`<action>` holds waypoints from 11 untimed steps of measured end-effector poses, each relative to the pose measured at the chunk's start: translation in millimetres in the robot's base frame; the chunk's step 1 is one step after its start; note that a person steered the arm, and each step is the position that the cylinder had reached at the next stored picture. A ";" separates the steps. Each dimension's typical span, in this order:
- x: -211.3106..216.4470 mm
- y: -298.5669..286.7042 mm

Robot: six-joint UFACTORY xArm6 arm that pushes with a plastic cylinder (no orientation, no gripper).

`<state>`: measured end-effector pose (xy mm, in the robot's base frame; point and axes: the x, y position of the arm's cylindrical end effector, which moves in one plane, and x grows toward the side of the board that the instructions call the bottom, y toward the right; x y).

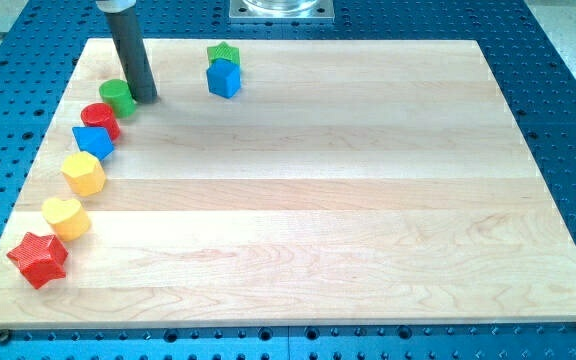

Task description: Slide the cube diagonally to the green circle

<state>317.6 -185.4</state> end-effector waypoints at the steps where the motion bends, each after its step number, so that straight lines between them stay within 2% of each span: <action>1: 29.9 72.4; 2: 8.8 138.6; 3: -34.3 143.5; 5: -21.4 90.0; 6: 10.2 93.4; 7: -4.3 86.8; 8: -7.5 113.6; 9: -28.1 85.2; 10: -28.0 45.3; 11: -4.4 51.5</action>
